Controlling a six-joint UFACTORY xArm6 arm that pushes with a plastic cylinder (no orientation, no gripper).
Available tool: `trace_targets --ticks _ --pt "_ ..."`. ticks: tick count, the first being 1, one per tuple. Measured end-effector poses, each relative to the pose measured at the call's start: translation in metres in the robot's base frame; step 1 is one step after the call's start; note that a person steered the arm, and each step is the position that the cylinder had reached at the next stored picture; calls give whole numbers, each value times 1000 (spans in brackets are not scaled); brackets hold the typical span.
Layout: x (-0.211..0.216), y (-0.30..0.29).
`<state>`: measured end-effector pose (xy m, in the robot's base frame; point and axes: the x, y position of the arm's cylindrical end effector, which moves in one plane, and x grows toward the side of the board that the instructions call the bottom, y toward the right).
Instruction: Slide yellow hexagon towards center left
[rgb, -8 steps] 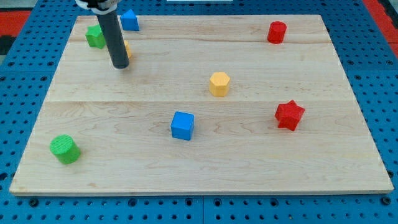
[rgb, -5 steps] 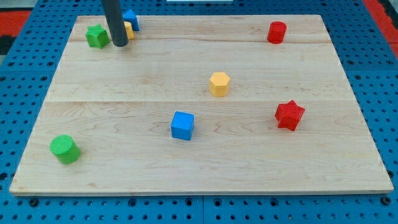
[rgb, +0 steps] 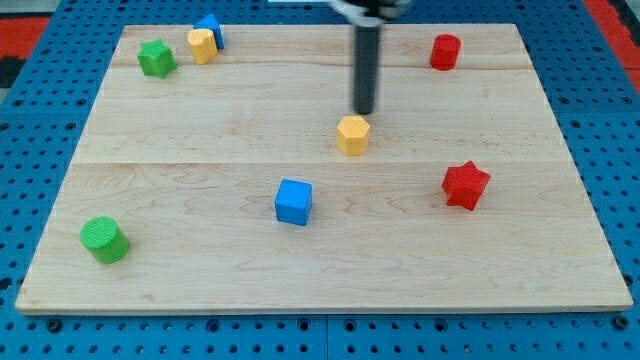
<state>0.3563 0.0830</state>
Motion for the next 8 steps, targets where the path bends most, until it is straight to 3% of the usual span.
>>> trace_targets --ticks 1,4,7,8 --pt "31 12" --pt "48 -61" --pt "79 -80" --pt "79 -117"
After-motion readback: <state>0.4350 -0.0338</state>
